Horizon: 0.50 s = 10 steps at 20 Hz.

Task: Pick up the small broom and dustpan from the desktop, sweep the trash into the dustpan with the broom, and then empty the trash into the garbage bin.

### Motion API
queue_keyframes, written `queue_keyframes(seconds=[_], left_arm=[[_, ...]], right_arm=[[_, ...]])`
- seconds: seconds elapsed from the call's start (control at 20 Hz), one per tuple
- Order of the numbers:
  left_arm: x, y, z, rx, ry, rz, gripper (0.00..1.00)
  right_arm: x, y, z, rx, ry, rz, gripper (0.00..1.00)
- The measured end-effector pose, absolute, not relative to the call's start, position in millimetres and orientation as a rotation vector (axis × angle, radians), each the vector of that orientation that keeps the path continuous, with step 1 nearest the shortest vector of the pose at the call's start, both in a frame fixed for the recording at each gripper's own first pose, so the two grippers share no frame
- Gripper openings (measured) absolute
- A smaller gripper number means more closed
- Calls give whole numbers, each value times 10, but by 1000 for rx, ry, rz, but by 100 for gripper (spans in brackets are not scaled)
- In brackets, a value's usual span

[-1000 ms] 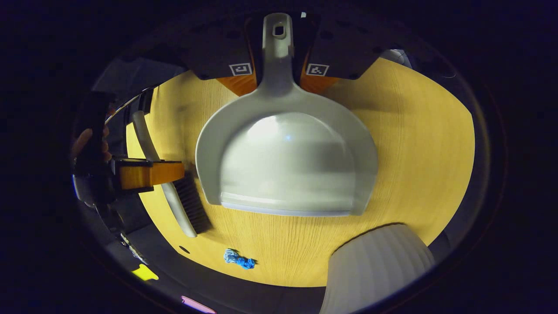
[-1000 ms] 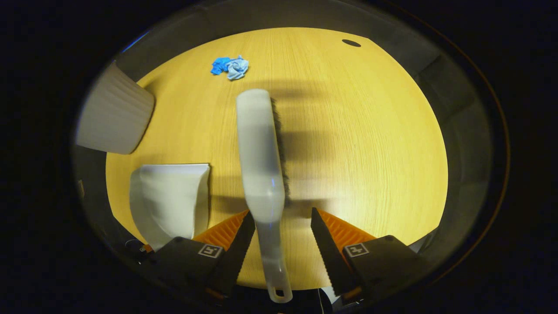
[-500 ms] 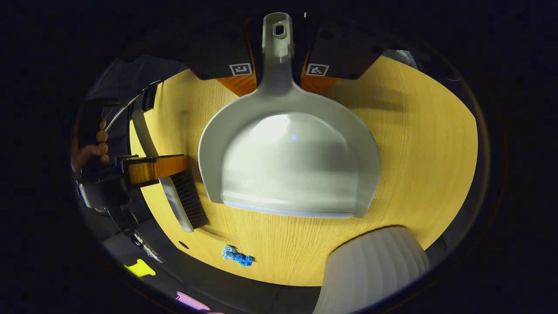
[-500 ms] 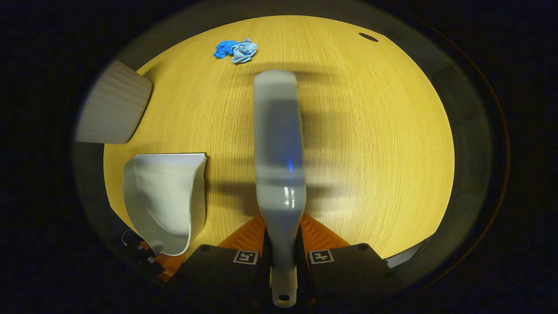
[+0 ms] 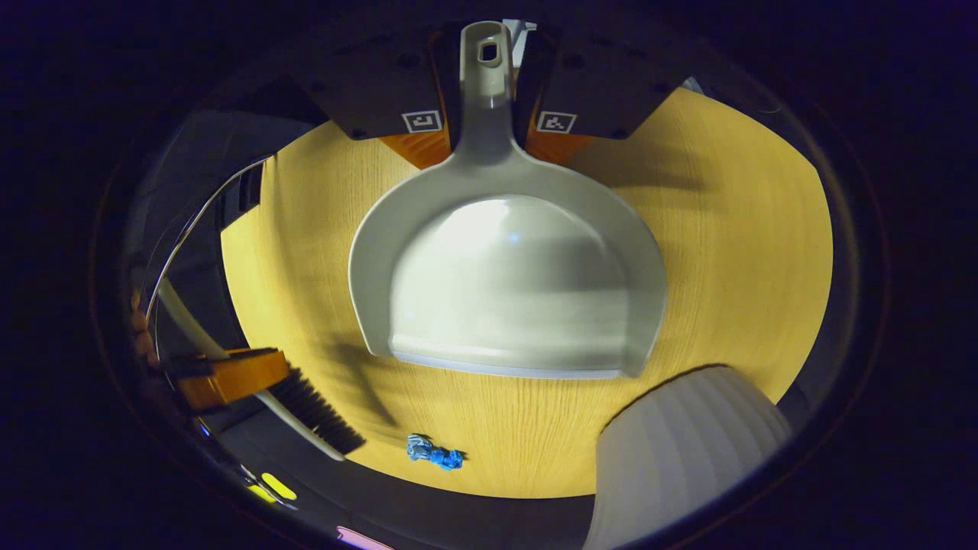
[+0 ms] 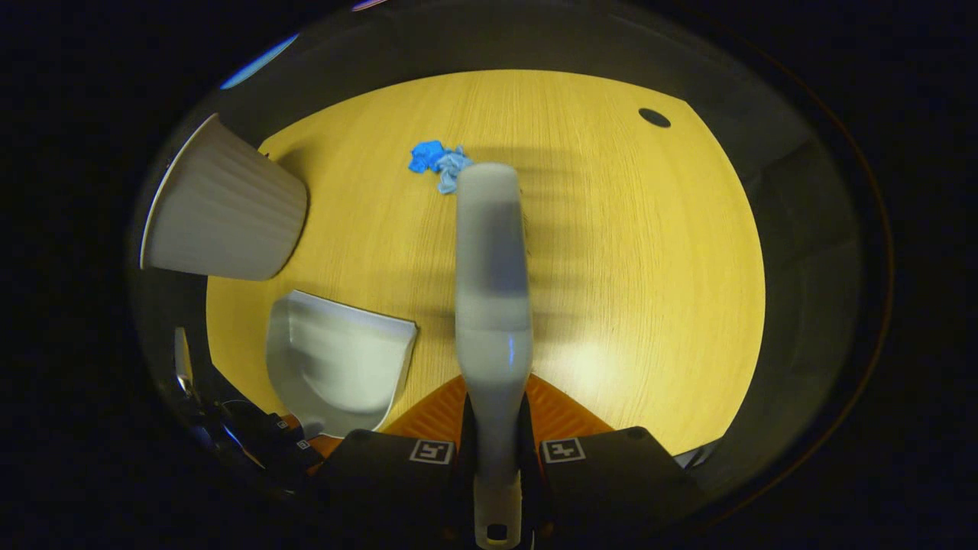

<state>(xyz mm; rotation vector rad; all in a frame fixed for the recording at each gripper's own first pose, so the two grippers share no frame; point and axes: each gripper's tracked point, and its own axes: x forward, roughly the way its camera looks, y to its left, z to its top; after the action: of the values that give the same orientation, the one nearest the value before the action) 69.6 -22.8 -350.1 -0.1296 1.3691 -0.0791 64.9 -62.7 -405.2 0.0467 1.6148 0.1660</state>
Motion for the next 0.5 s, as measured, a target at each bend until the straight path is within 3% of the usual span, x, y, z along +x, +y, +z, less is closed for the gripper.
queue_keyframes(seconds=[0.5], left_arm=[[1366, 140, -3326, 116, 1447, -241, 28]], right_arm=[[2111, -875, -4338, -175, 1571, 220, 27]])
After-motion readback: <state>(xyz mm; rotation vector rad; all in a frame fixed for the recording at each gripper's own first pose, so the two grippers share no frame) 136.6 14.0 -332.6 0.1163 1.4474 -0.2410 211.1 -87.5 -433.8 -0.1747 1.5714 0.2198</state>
